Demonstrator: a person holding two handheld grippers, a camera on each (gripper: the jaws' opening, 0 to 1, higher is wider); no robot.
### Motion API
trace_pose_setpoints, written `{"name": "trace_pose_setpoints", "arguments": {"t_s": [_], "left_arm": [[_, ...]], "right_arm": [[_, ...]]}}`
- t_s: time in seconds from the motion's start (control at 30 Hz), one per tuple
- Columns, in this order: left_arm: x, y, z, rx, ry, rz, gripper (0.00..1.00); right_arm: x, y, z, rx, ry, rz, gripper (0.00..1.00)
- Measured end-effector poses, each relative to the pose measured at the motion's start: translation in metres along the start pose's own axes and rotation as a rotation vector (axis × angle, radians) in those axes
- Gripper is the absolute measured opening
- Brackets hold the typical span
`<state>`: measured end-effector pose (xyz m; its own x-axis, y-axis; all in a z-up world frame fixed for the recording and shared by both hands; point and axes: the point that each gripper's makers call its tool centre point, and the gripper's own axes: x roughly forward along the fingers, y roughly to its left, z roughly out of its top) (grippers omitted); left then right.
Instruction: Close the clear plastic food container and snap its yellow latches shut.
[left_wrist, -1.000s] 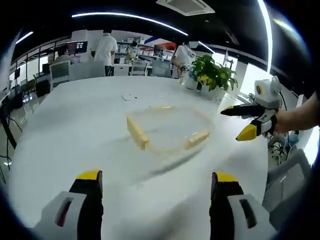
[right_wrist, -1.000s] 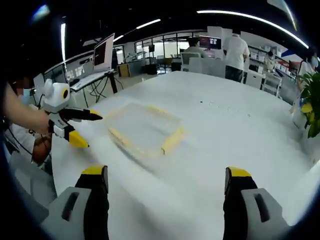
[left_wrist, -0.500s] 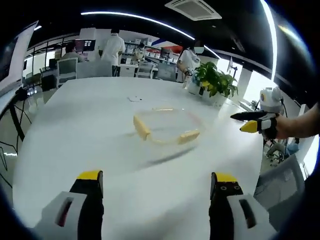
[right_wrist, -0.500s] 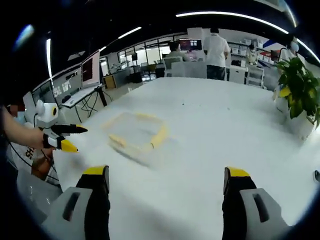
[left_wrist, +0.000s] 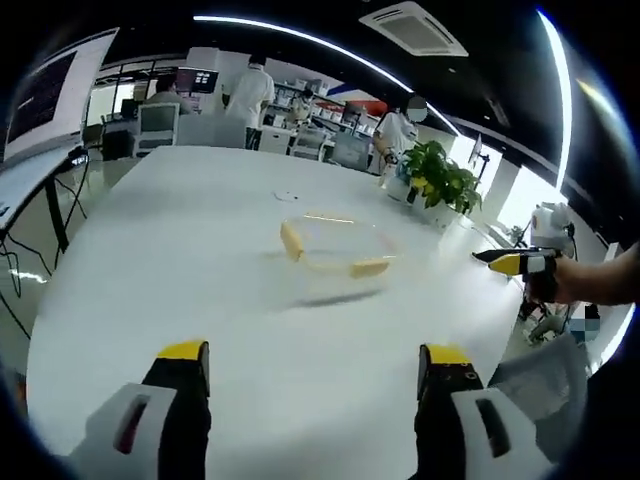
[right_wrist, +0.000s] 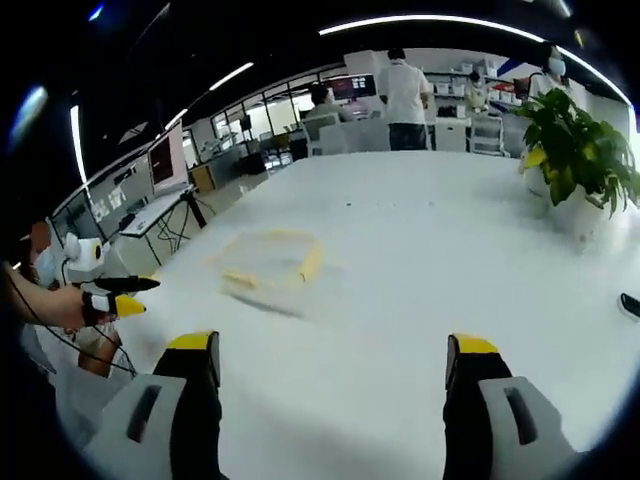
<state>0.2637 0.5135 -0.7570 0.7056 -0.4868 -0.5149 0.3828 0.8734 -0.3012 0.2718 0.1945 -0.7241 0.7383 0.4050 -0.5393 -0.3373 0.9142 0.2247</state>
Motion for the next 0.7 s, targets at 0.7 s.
{"name": "trace_pose_setpoints", "arguments": {"t_s": [0.7], "left_arm": [[-0.060,-0.037,-0.030,-0.110,-0.071,0.110,0.79]], "right_arm": [[-0.047,0.008,-0.004,0.167,-0.101,0.131,0.89]]}}
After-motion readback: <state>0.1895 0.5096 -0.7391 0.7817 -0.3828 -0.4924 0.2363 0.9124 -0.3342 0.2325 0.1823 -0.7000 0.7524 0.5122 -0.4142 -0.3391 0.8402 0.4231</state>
